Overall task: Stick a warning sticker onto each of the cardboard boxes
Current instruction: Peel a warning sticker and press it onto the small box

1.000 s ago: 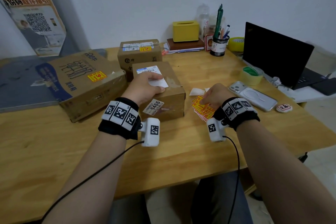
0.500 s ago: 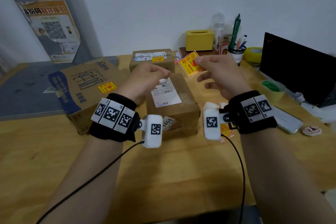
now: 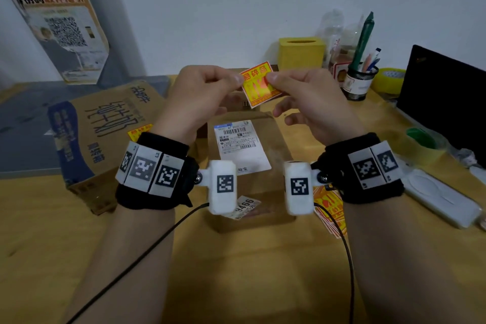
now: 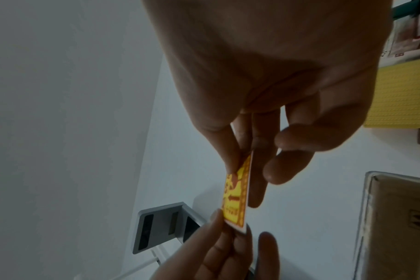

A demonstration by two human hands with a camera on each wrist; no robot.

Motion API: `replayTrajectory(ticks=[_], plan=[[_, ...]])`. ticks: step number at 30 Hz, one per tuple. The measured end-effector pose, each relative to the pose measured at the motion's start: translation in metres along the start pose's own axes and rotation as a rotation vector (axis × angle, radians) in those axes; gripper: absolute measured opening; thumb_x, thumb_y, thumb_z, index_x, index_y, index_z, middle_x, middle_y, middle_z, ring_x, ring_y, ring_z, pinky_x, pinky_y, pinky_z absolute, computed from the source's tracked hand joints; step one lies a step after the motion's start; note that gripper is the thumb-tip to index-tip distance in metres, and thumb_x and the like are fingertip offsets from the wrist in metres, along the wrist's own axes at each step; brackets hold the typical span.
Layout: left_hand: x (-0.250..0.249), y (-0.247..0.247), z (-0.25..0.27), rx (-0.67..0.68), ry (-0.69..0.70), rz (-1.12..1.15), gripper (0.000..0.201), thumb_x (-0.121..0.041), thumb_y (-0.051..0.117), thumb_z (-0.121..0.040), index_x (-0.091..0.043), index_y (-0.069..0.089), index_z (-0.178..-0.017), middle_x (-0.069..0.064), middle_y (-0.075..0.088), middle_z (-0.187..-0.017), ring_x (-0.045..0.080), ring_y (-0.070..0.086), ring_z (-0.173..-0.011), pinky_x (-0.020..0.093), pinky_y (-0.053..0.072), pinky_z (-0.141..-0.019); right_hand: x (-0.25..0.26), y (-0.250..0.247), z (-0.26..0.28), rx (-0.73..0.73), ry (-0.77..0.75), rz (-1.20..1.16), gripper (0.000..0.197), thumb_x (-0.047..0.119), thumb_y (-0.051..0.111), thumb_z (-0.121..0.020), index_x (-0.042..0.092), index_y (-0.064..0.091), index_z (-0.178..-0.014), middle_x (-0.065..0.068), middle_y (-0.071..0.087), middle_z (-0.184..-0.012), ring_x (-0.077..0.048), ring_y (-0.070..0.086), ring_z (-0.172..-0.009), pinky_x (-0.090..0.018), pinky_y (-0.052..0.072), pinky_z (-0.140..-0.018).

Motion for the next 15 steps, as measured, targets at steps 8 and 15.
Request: replayTrajectory(ticks=[8, 15], plan=[[0.007, 0.005, 0.002, 0.070, -0.035, 0.032, 0.015, -0.027, 0.067, -0.094, -0.019, 0.078, -0.088, 0.002, 0.080, -0.086, 0.015, 0.076, -0.078, 0.035, 0.061, -0.075, -0.003, -0.004, -0.012, -0.001, -0.048, 0.021, 0.010, 0.024, 0.073, -0.094, 0.017, 0.079, -0.090, 0.003, 0.073, -0.083, -0.012, 0.054, -0.050, -0.025, 0.034, -0.046], [-0.001, -0.004, 0.009, 0.142, 0.011, -0.088, 0.009, -0.022, 0.070, -0.092, -0.020, 0.078, -0.088, -0.004, 0.080, -0.084, 0.011, 0.075, -0.077, 0.030, 0.059, -0.073, 0.007, -0.005, -0.008, -0.031, -0.079, -0.067, 0.008, 0.023, 0.073, -0.094, 0.018, 0.076, -0.088, -0.007, 0.075, -0.087, -0.015, 0.054, -0.046, -0.022, 0.033, -0.042]])
Point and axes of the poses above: each hand's wrist, its own z-axis away from the middle knuckle, its own y-axis out of the palm, x = y × z, the point moved 7 cm from there along -z, towards the middle knuckle
